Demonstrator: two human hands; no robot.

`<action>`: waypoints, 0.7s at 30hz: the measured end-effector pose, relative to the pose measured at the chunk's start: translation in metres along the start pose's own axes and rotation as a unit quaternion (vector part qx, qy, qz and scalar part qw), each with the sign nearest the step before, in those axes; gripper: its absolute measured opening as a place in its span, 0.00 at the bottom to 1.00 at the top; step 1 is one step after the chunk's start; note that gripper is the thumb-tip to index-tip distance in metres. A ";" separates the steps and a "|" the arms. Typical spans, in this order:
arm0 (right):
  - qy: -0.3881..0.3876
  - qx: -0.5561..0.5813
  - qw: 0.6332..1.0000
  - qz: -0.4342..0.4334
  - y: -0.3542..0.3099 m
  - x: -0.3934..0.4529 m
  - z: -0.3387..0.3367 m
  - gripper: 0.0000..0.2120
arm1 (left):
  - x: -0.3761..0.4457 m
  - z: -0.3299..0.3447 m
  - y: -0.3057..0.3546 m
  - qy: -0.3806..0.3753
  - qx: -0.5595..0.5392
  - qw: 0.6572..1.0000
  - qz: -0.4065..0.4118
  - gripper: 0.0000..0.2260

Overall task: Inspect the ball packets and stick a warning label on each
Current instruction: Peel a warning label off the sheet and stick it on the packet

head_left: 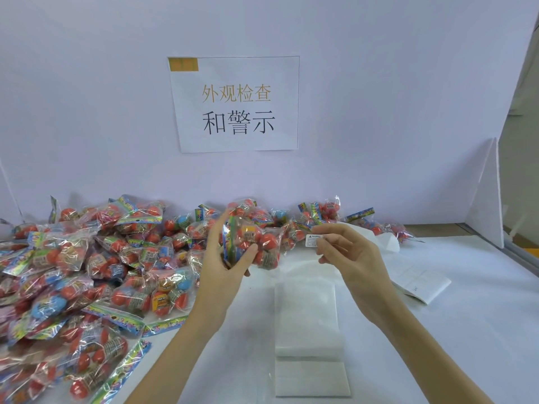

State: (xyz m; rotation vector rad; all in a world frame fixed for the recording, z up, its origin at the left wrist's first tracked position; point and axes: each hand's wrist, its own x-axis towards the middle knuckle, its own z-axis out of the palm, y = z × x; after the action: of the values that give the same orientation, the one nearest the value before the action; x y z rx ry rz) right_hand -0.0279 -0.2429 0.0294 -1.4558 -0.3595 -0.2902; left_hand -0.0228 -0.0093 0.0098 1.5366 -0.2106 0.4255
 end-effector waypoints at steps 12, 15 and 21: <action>-0.067 -0.059 0.996 -0.008 0.003 -0.006 0.014 0.13 | 0.004 0.001 -0.003 -0.083 -0.153 0.969 -0.176 0.24; -0.075 -0.070 0.995 0.002 0.005 -0.006 0.014 0.13 | 0.002 0.000 0.000 -0.076 -0.154 0.971 -0.168 0.22; -0.088 -0.080 0.992 0.035 0.005 -0.008 0.013 0.14 | 0.000 0.005 0.001 -0.031 -0.139 0.974 -0.176 0.41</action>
State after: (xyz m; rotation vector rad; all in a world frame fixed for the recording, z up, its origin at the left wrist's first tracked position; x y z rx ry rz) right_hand -0.0337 -0.2293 0.0230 -1.6542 -0.4345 -0.1363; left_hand -0.0223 -0.0147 0.0114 1.2772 -0.0392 0.0622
